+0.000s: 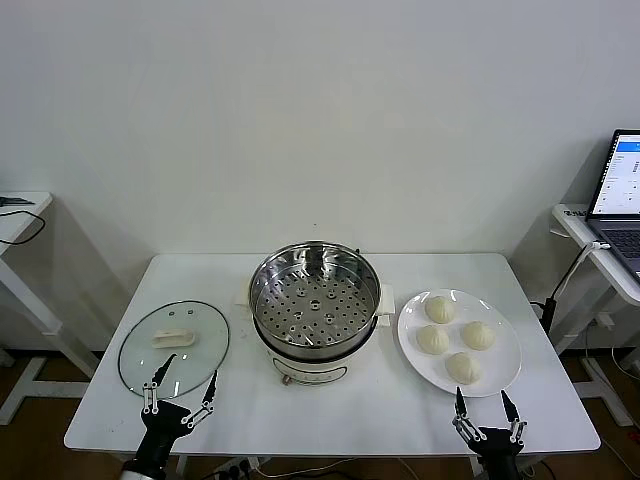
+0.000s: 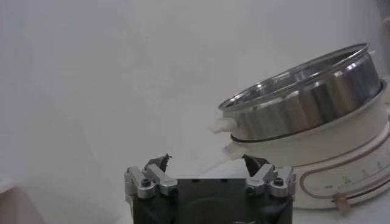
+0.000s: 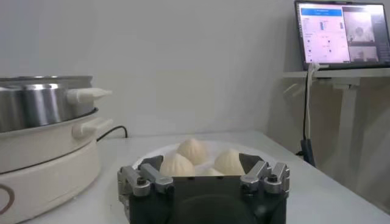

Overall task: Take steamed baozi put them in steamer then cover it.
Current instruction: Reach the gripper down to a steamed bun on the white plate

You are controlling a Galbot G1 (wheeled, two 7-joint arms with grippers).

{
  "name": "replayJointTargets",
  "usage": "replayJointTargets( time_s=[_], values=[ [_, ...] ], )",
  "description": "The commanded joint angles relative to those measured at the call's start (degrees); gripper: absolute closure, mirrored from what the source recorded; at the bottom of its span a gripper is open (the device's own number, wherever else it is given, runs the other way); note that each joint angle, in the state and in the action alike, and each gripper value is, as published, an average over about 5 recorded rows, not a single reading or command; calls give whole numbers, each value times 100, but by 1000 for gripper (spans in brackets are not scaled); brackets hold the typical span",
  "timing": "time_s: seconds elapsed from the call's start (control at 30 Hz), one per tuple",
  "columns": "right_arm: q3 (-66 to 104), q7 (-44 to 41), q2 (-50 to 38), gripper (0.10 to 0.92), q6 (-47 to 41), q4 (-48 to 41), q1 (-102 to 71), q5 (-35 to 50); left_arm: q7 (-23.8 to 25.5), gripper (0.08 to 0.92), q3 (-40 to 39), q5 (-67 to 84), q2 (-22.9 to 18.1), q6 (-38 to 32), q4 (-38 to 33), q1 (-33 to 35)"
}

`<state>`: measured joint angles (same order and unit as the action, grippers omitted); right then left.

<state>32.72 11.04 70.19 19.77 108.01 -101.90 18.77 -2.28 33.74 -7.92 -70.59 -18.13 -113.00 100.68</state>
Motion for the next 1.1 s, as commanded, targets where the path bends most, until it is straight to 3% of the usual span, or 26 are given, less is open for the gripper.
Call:
replayJointTargets(
  time_s=[0.03,0.33,0.5,0.7,0.87,1.1],
  values=[
    [26,111,-24,203,-135,30,64,-36,-10,177,-1,-26,-14,-18,-24,24],
    [79,445,-1155,203,-1712,-179,2106,652,-39,177,1,-59,-70,-12,-217,48],
    [-626,645,-1933,203,-2169,-911,3822,1654,-51,177,38,-70,-108,2,-320,69],
    [-1869,237,-2597,203,-2226,-2216,5569,2141,-60,177,63,-66,-157,41,-367,56],
    [-3176,-1233,-3171,203,-2376,-3087,6813,2413,-67,177,70,-59,-170,66,-363,34],
    [-5563,-4317,-3773,203,-2359,-4052,8761,1240,-57,177,80,-43,-187,75,-321,-4]
  ],
)
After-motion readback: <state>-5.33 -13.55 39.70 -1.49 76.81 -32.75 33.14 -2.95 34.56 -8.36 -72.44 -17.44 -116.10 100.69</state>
